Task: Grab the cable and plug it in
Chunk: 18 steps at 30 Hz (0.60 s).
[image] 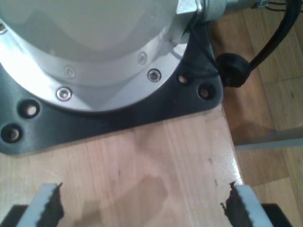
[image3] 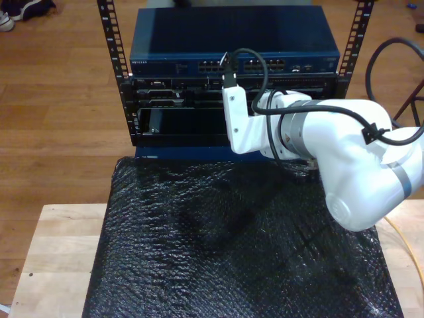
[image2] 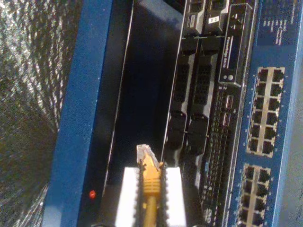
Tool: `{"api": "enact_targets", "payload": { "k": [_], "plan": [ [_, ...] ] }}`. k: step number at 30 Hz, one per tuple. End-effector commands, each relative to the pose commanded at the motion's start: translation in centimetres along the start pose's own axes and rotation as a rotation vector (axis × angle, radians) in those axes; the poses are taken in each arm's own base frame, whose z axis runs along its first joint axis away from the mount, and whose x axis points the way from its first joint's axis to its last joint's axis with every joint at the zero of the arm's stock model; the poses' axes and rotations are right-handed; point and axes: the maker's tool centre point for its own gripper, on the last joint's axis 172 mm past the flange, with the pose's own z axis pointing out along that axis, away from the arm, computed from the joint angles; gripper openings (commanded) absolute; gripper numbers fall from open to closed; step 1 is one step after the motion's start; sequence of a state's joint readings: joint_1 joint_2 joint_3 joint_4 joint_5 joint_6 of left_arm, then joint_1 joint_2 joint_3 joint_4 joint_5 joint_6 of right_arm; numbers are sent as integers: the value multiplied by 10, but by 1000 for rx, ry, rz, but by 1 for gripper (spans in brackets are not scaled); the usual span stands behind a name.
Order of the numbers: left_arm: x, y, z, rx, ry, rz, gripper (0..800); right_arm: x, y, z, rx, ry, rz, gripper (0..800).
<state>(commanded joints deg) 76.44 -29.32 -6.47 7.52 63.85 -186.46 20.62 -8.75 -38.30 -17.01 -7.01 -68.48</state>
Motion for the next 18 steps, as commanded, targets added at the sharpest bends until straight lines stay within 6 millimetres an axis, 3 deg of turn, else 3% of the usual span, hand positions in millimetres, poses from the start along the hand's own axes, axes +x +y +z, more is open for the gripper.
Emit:
{"api": "enact_targets", "payload": {
  "k": [12,18],
  "plan": [
    [0,0,0,0,0,0,800,11,29,-1,-120,51,-2,0],
    [0,0,0,0,0,0,800,11,26,-1,-127,56,4,0]
  ]
}}
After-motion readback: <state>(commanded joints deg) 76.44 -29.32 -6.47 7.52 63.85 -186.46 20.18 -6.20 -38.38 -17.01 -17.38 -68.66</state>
